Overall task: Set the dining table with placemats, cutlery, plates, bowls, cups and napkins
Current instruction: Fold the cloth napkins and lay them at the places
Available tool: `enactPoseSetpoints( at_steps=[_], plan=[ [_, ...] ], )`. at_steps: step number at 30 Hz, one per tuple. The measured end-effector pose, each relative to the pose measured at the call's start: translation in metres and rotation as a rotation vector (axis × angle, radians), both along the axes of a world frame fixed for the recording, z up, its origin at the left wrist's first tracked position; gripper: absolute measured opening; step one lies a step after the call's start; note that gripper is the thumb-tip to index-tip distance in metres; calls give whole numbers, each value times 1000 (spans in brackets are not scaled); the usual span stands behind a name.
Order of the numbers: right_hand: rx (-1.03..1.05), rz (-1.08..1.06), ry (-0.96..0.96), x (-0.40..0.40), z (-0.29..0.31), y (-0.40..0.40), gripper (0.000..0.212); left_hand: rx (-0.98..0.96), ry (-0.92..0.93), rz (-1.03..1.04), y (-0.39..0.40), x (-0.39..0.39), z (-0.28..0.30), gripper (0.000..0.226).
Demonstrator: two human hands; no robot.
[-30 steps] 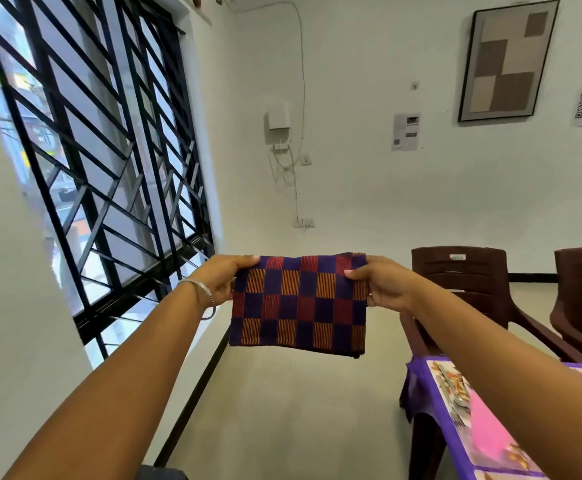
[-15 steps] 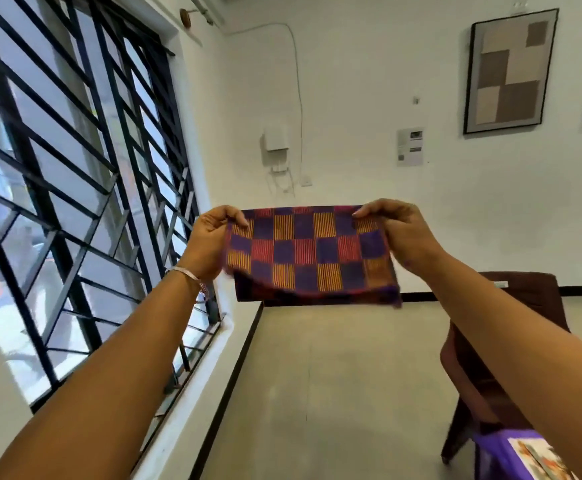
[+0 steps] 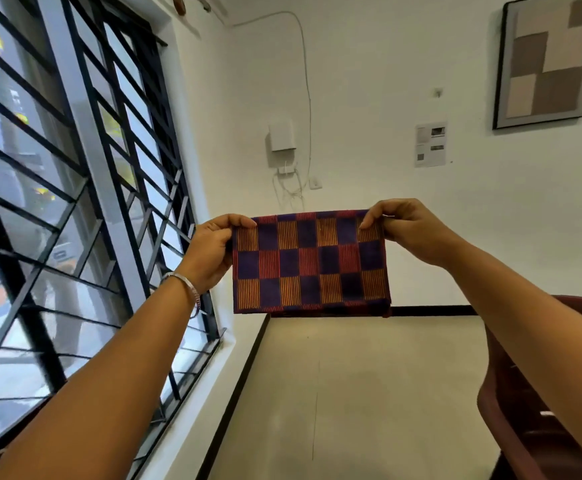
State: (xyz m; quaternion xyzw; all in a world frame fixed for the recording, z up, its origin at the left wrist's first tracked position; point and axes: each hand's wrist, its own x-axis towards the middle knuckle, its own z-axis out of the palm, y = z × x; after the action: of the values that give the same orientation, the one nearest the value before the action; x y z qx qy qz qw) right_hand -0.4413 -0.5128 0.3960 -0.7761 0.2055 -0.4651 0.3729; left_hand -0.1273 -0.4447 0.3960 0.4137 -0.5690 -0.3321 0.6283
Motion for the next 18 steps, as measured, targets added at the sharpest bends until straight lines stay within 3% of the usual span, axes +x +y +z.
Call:
enactPoseSetpoints(
  at_steps=[6,9,13,14,17,18],
  plan=[
    [111,17,-16,-18,17,-101,29,7,63,-57,-93,-16,6,51],
    [73,9,18,-23,21,-138,7,10,158,-139,-129,-24,-5,45],
    [54,-22,88,-22,20,-188,33,63,206,-208,-173,-27,-32,23],
    [64,-18,101,-20,20,-198,35,86,180,-243,-184,-27,-37,27],
    [62,-36,228,-14,21,-228,37,223,5,-352,-221,-29,-46,82],
    [54,-41,292,-11,20,-240,38,279,-61,-398,-236,-33,-49,87]
  ],
)
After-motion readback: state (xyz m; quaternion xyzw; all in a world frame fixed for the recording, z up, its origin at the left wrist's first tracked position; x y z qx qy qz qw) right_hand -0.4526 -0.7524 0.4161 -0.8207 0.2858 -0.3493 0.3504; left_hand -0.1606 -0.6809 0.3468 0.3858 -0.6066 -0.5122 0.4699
